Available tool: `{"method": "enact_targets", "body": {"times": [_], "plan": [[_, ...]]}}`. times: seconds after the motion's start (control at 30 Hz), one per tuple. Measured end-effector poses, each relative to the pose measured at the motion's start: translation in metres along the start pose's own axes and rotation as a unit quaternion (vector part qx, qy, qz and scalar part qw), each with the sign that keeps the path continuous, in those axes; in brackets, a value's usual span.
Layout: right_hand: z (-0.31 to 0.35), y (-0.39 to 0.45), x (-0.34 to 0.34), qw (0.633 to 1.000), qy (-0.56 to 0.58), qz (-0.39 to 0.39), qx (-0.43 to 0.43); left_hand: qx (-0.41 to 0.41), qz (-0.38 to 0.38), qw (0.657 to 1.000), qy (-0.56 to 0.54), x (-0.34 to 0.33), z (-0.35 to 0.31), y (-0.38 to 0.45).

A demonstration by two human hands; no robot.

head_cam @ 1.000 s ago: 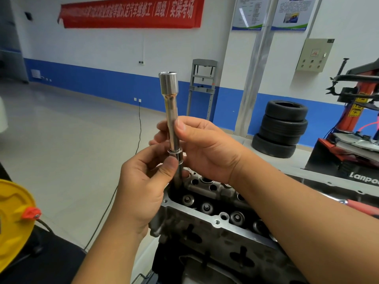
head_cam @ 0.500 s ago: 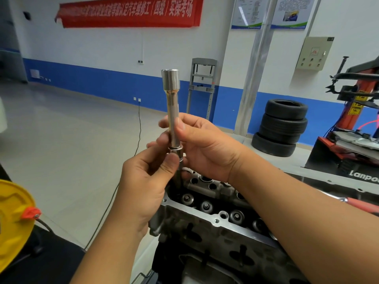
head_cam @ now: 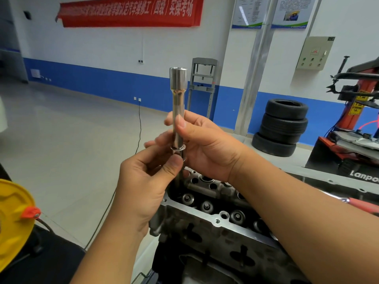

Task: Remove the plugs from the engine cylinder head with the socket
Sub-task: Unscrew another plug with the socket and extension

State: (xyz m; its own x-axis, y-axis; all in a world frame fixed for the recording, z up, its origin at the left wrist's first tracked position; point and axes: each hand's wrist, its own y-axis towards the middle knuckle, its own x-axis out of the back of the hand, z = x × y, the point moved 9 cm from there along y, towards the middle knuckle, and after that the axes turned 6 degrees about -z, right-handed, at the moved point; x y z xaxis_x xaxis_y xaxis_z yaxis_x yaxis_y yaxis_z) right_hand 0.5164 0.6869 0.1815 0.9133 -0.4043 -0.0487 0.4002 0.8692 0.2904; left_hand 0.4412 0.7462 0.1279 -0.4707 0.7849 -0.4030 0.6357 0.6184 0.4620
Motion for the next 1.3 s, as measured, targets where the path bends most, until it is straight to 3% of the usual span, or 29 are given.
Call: {"method": "enact_targets", "body": {"times": [0.23, 0.53, 0.7, 1.07, 1.3], "plan": [[0.002, -0.002, 0.0, 1.0, 0.006, -0.001, -0.007, 0.041, 0.053, 0.998, -0.005, -0.005, 0.005, -0.003], [0.002, 0.001, 0.001, 1.0, 0.009, -0.016, -0.002, 0.02, -0.037, 0.998, 0.039, 0.011, 0.008, 0.001], [0.006, -0.003, 0.002, 1.0, -0.007, -0.019, 0.004, 0.064, 0.04, 0.997, 0.01, -0.003, 0.012, -0.001], [0.006, -0.001, 0.006, 0.999, -0.012, -0.03, 0.016, 0.033, -0.015, 0.999, 0.029, 0.009, 0.01, 0.002], [0.002, 0.0, 0.003, 0.998, -0.039, -0.037, -0.012, 0.056, 0.009, 0.998, 0.022, 0.002, 0.011, -0.001]]}}
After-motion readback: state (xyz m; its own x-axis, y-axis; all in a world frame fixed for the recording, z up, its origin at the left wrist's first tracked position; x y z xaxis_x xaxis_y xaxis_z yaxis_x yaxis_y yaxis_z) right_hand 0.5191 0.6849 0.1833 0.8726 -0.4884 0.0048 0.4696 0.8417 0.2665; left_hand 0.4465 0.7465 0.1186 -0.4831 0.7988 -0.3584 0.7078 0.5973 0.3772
